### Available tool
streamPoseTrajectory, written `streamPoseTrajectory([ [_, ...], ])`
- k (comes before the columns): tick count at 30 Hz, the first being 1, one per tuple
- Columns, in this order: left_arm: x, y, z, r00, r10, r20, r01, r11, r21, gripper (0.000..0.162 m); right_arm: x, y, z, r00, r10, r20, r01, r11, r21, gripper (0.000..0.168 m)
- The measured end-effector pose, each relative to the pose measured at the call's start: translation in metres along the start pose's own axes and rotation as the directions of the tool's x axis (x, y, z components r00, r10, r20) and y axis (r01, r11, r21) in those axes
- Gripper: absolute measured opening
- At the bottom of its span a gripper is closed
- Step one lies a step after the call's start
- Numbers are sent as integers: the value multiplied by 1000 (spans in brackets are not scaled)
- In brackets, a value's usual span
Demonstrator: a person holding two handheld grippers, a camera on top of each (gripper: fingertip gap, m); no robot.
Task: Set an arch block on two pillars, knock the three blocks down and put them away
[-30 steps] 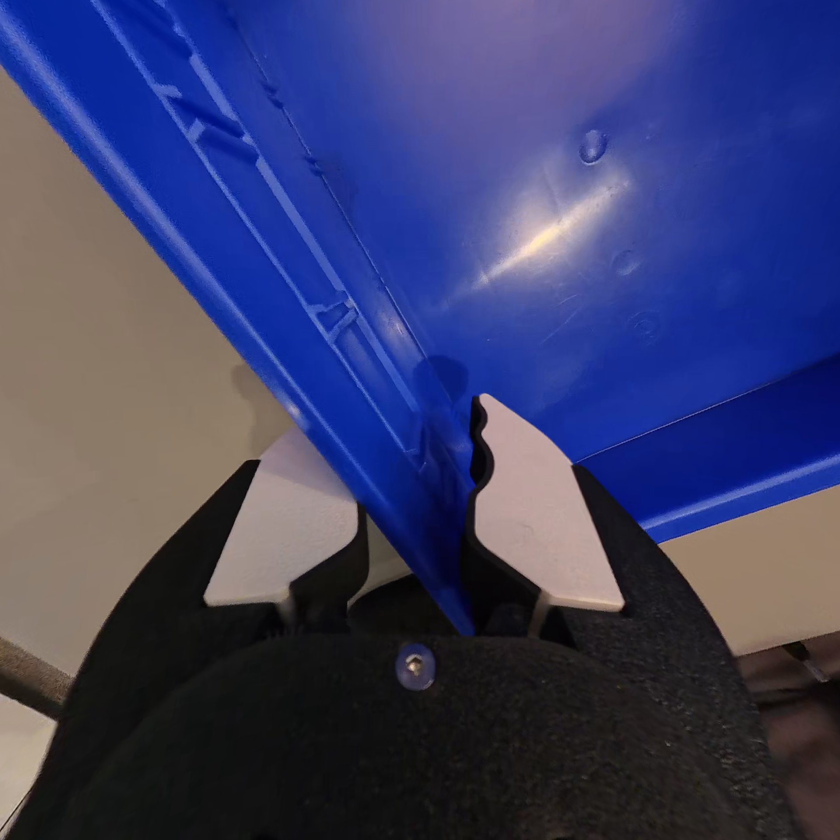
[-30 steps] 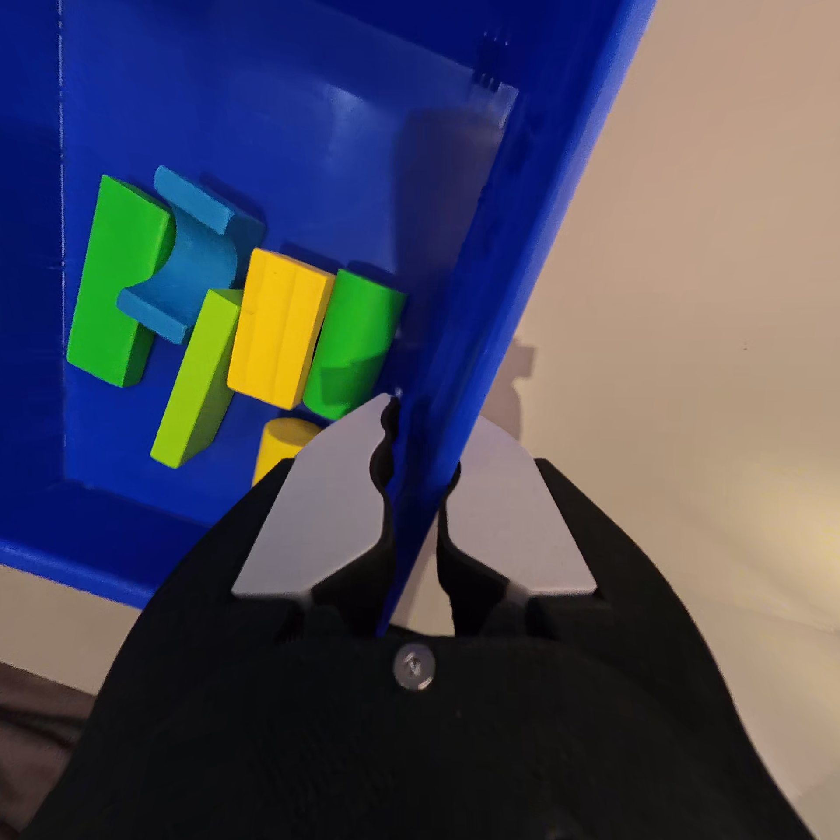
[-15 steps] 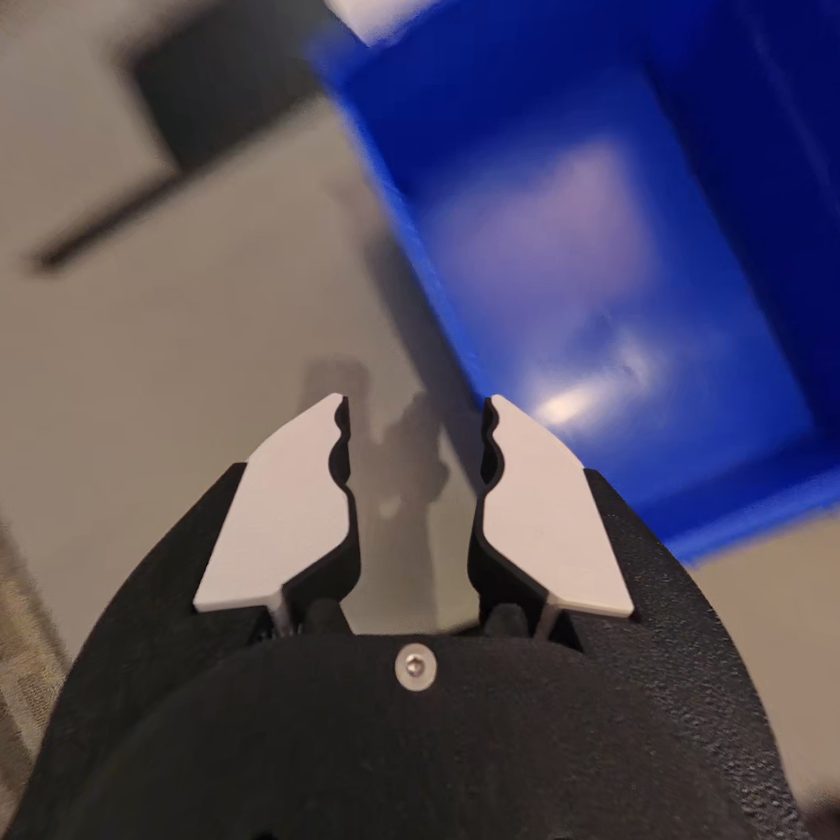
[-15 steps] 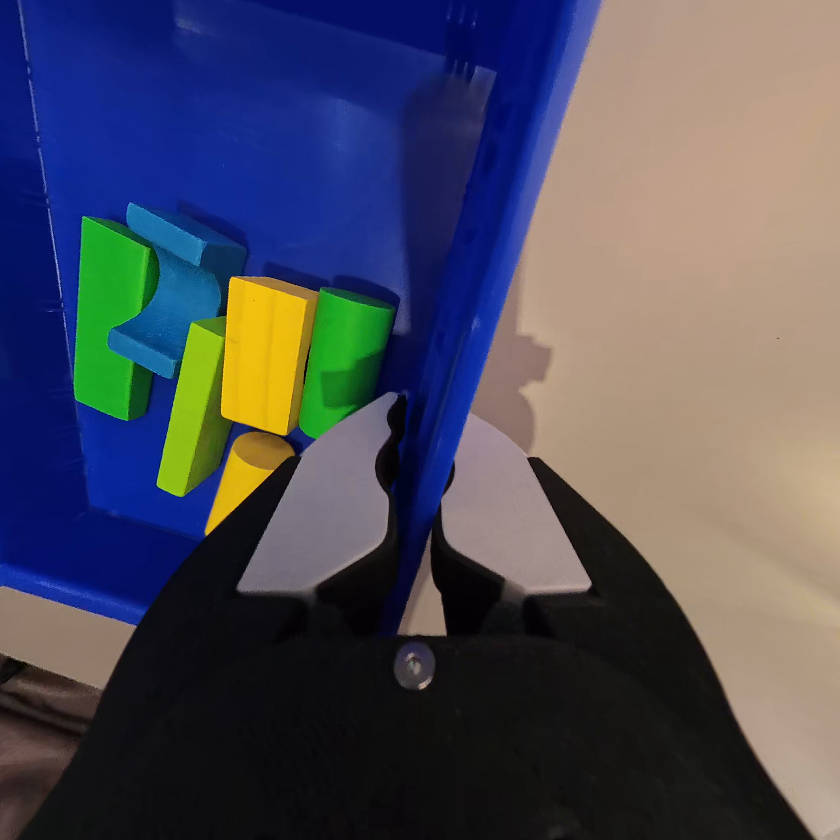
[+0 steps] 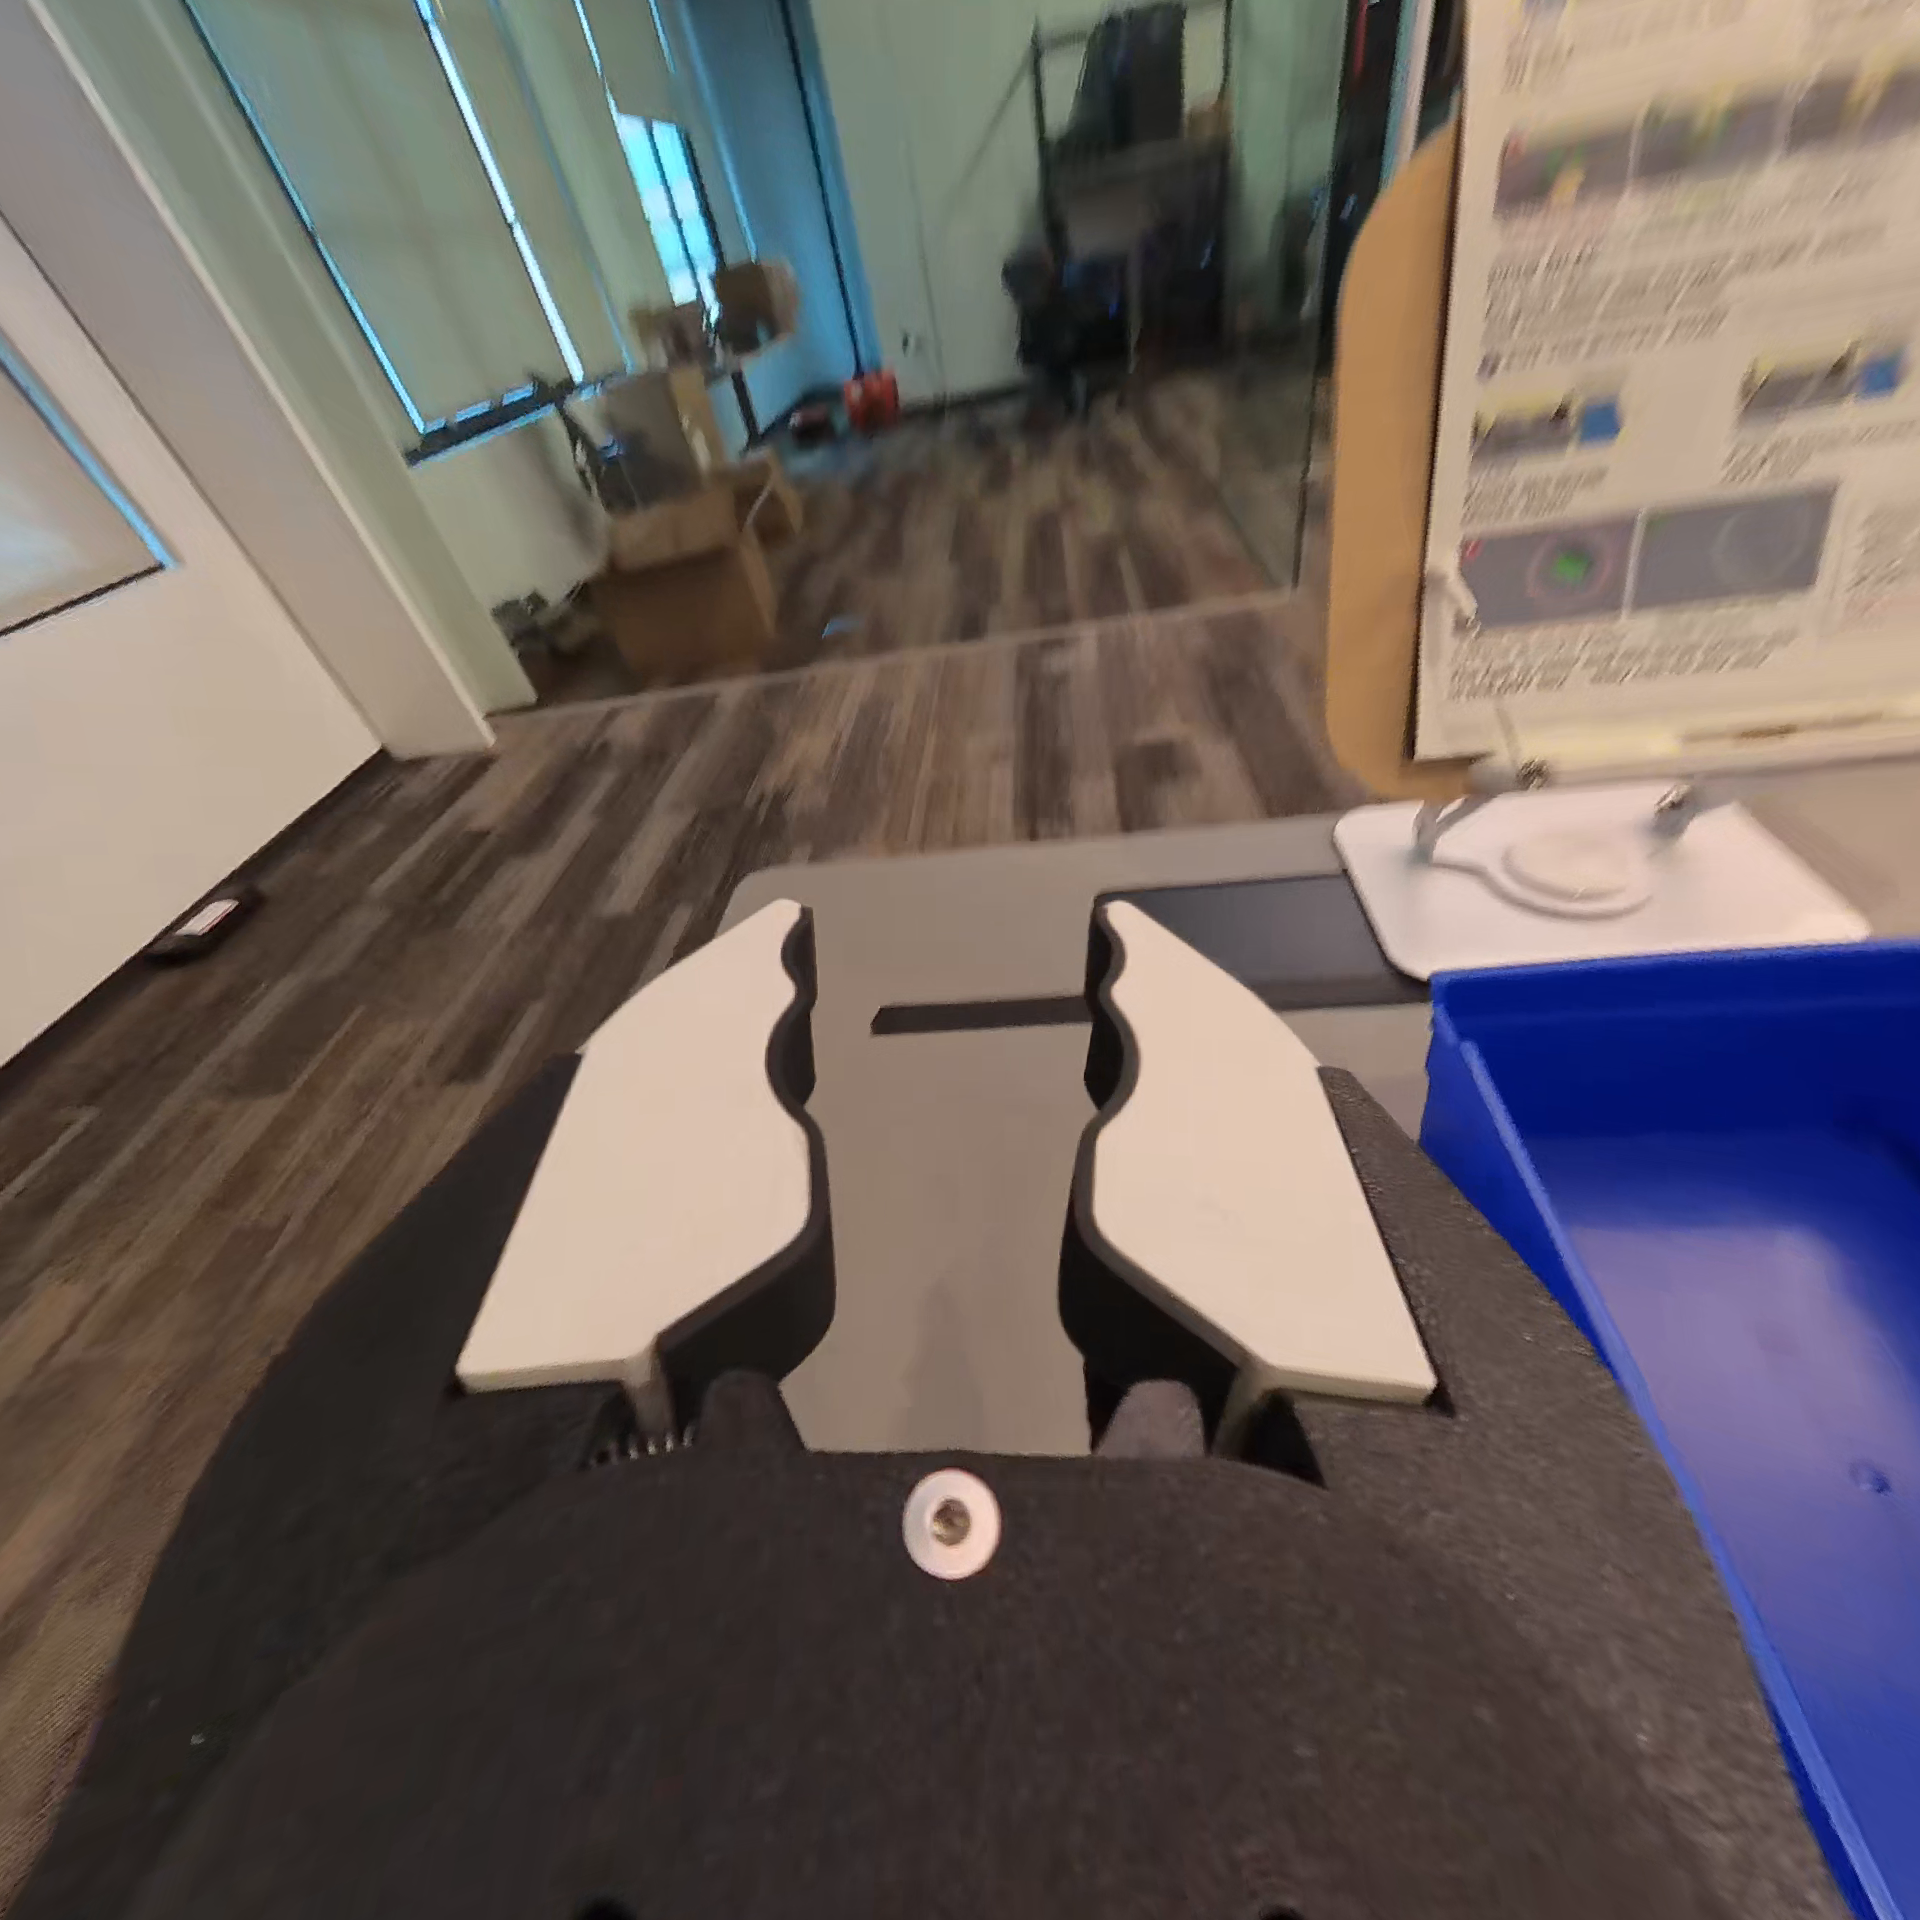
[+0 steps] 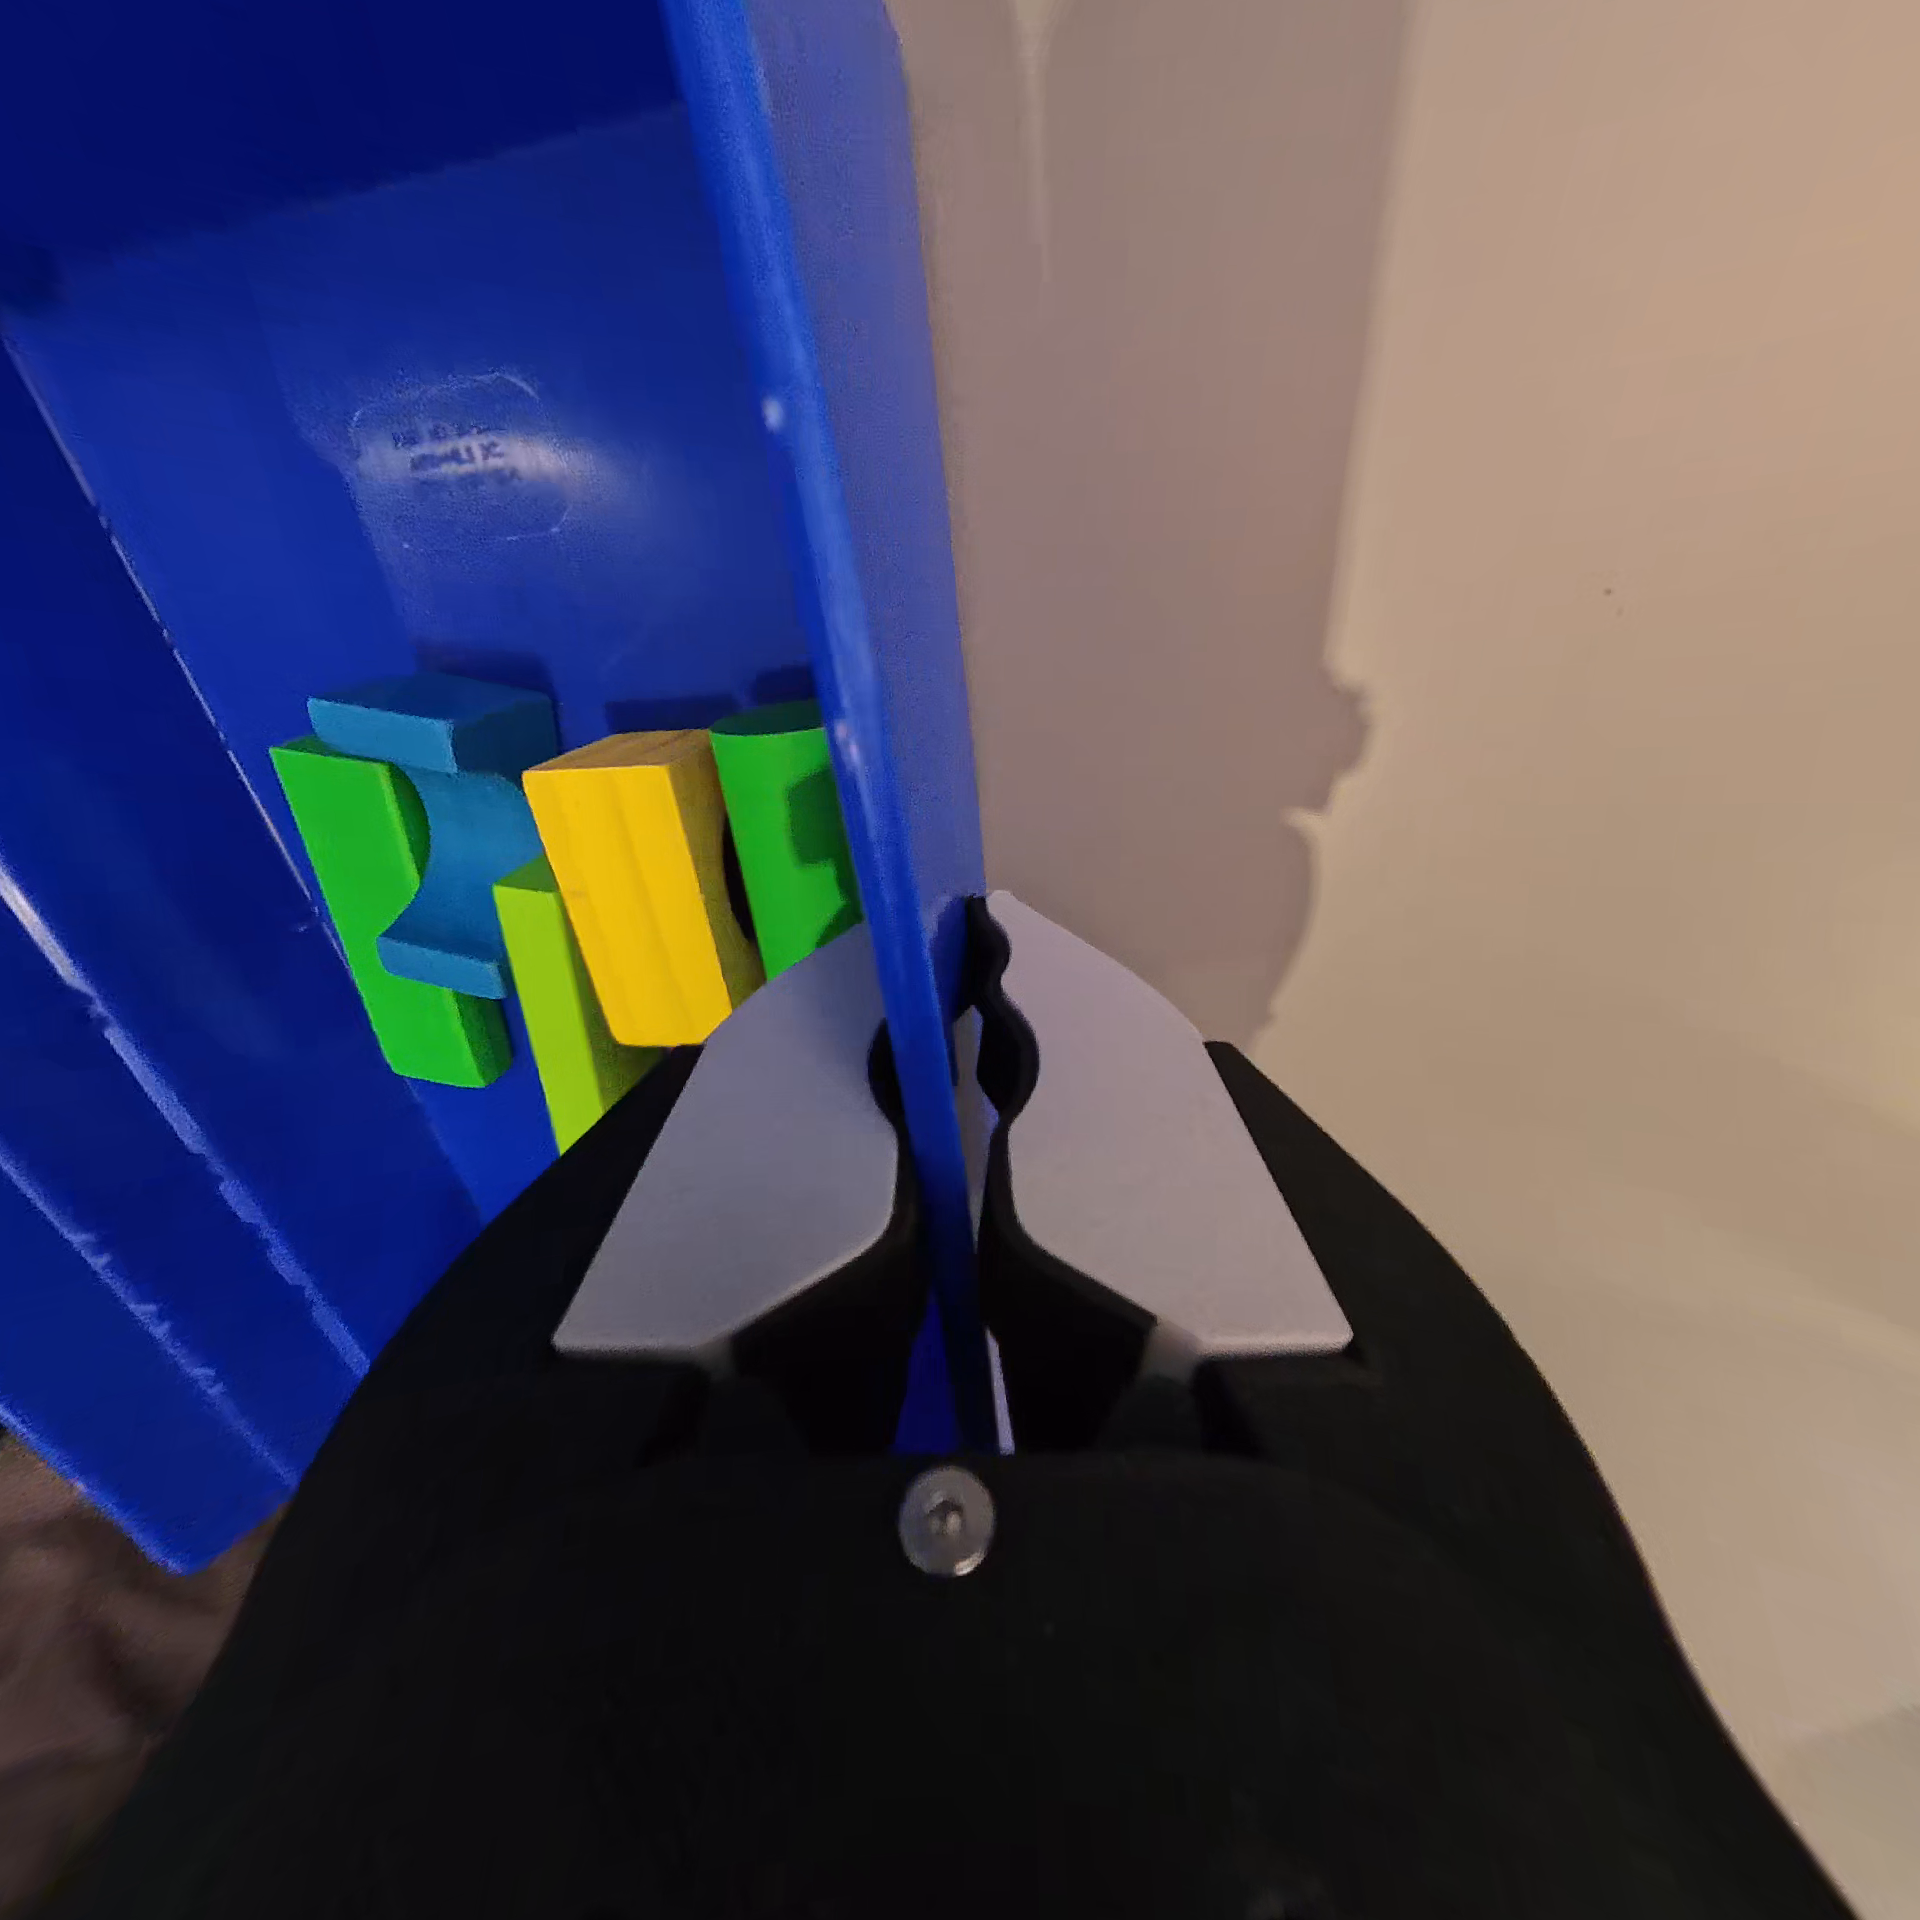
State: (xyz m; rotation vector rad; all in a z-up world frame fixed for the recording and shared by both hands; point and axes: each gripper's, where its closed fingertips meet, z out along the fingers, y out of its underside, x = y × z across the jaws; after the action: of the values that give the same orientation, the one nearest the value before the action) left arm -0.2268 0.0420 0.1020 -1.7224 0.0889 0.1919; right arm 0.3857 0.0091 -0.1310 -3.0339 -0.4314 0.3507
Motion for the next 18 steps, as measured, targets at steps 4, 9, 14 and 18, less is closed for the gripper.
streamPoseTrajectory([
  [4, -6, -3, -3, 1000, -29, -11, 29, 1000, 11, 51, -5, -7, -28, 999, 19, 32, -21, 997, 71, 7],
  [9, -11, 2, 0, 1000, -25, -1, 25, 999, -23, 58, -36, -38, -93, 999, 6, -47, -1, 994, 109, 6],
  [14, -27, 13, -1, 1000, -29, 11, 30, 996, -88, 63, -111, -85, -138, 984, -104, -146, 115, 991, 73, 7],
  [18, -56, 21, -14, 990, -140, 11, 140, 982, -128, 66, -202, -127, -130, 966, -224, -127, 232, 971, 54, 7],
])
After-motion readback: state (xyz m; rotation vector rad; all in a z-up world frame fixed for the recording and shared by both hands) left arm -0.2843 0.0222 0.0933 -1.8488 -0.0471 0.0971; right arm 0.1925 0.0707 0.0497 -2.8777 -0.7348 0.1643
